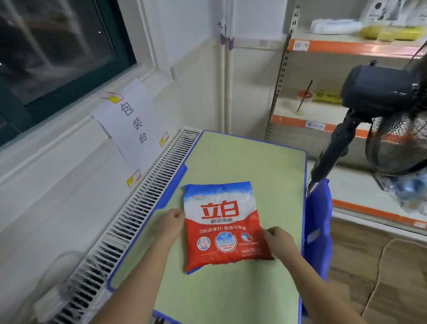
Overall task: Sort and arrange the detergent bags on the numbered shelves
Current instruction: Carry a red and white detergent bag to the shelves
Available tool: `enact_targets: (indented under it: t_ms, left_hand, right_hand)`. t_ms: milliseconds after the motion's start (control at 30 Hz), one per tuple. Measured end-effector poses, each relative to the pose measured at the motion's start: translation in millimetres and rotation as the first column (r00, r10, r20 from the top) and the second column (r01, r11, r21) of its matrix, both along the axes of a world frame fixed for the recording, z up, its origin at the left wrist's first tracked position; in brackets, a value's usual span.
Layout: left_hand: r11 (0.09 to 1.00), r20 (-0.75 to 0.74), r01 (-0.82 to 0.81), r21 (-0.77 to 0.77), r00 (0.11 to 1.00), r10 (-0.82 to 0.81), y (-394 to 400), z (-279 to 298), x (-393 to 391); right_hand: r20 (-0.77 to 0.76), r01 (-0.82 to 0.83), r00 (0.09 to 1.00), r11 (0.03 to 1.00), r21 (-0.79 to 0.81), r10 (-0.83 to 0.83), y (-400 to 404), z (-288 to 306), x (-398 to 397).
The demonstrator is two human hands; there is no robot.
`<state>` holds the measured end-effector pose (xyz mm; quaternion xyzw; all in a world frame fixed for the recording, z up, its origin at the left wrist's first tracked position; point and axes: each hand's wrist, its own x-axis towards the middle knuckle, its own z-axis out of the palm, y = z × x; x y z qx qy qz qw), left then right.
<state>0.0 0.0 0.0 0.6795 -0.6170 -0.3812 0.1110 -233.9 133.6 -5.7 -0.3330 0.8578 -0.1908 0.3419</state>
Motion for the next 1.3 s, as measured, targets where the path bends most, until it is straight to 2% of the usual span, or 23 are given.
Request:
enact_targets:
  t_ms: [100,267,367,433,500,667,767,967,1300]
  left_hand:
    - [0.993,-0.125,-0.087,0.081,0.987,0.096,-24,-14,-14]
    - [0.948,-0.310,-0.183,0.262,0.914,0.262,-34,-8,-41]
    - [0.947,-0.459,-0.196,0.256,0.838,0.297,-38,-12,-46]
    - [0.960,-0.538,-0.195,0.202,0.797,0.275,-33,-2,-49]
    - [0.976,-0.606,-0.171,0.132,0.765,0.216,-28,12,-56]
    - [0.994,-0.638,-0.065,-0.083,0.770,-0.003,-6,68,-90]
    - [0.986,-0.715,-0.012,-0.167,0.690,-0.113,9,97,-128]
    - [0.949,-0.755,0.191,-0.252,0.574,-0.316,69,127,-226]
    - [0.855,-0.721,0.461,-0.240,0.505,-0.475,194,120,-400]
  right_hand:
    - [0.155,0.064,0.985,0.997,0.042,-0.070,-12,-12,6]
    - [0.404,0.186,0.897,0.982,0.019,-0.178,-14,-20,15]
    - [0.564,0.300,0.793,0.953,-0.032,-0.231,-9,-15,15]
    - [0.596,0.342,0.769,0.937,-0.077,-0.231,-2,-11,13]
    - [0.577,0.352,0.789,0.925,-0.144,-0.210,6,-5,10]
    - [0.510,0.452,0.825,0.826,-0.338,-0.242,41,41,-7]
    - [0.502,0.536,0.811,0.727,-0.429,-0.301,76,70,-25]
    - [0.556,0.710,0.700,0.525,-0.470,-0.448,171,106,-78]
    - [0.629,0.869,0.490,0.283,-0.406,-0.604,305,97,-182]
